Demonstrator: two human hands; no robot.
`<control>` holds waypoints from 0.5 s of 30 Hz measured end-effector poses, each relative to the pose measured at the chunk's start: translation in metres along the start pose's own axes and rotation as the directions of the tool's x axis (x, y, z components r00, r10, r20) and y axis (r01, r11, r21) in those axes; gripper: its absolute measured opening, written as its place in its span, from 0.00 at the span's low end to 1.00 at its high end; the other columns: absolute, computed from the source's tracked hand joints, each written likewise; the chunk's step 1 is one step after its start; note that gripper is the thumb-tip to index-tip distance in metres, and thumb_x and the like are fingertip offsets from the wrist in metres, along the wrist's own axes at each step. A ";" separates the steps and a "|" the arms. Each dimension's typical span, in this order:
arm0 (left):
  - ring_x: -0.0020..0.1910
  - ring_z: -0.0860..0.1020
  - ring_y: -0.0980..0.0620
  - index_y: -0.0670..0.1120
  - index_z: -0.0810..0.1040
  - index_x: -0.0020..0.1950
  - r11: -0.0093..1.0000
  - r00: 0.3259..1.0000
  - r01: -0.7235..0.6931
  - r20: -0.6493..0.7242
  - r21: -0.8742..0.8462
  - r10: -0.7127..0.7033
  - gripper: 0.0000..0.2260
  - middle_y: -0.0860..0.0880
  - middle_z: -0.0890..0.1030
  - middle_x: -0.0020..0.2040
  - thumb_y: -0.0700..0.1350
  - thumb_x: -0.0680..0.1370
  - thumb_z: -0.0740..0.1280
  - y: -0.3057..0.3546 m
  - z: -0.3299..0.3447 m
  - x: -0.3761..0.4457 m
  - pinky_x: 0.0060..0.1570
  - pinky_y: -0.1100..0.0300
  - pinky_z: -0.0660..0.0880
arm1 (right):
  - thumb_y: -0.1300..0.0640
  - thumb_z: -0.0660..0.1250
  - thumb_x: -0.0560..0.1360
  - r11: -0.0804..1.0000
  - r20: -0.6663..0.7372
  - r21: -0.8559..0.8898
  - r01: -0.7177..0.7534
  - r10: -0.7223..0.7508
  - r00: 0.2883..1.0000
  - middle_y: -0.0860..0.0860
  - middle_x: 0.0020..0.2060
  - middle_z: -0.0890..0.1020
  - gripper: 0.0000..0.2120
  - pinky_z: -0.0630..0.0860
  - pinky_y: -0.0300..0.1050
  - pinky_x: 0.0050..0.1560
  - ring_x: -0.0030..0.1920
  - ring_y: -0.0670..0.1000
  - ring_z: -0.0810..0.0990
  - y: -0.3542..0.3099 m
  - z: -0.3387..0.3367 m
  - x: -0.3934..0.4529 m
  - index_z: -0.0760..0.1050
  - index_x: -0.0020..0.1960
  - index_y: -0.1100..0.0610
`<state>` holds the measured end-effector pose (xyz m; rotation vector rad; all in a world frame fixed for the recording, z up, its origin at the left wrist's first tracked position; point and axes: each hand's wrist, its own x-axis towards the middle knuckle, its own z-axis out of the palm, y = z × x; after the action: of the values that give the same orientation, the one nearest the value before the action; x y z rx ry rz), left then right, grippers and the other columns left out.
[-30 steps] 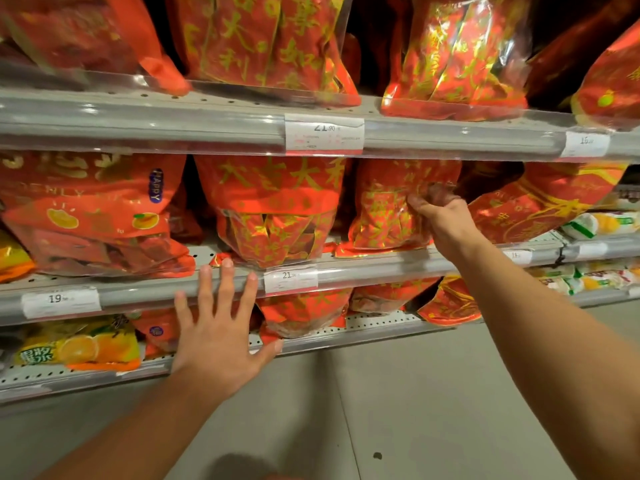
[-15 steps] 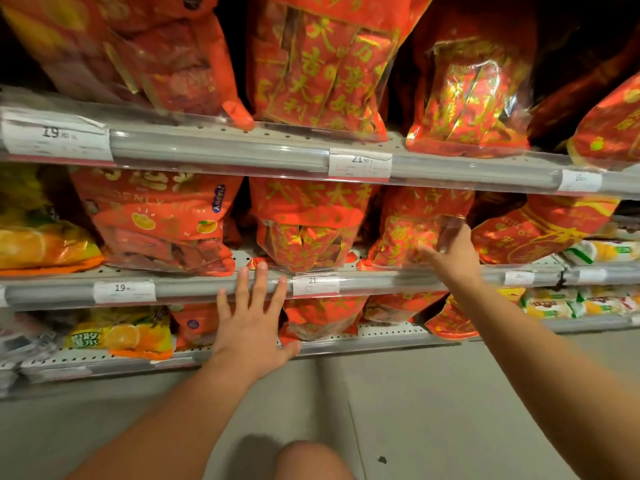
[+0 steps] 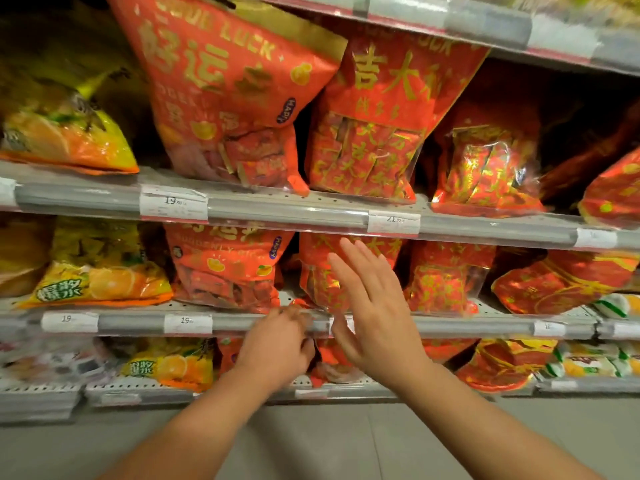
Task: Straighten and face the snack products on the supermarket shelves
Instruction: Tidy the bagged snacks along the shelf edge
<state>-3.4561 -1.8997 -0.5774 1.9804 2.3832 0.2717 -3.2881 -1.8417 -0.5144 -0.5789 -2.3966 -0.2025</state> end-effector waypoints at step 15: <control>0.82 0.55 0.41 0.43 0.60 0.81 0.984 0.610 0.167 -0.790 0.056 -0.059 0.36 0.42 0.59 0.82 0.48 0.74 0.65 -0.080 -0.065 0.017 0.77 0.36 0.54 | 0.50 0.69 0.69 0.924 -0.198 -0.278 -0.261 0.211 0.957 0.59 0.79 0.63 0.40 0.56 0.66 0.77 0.80 0.64 0.58 0.000 0.043 0.063 0.64 0.79 0.56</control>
<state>-3.5457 -1.9042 -0.5245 2.0030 3.0531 1.2741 -3.3558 -1.8072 -0.5075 -0.9489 -2.1258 -0.4972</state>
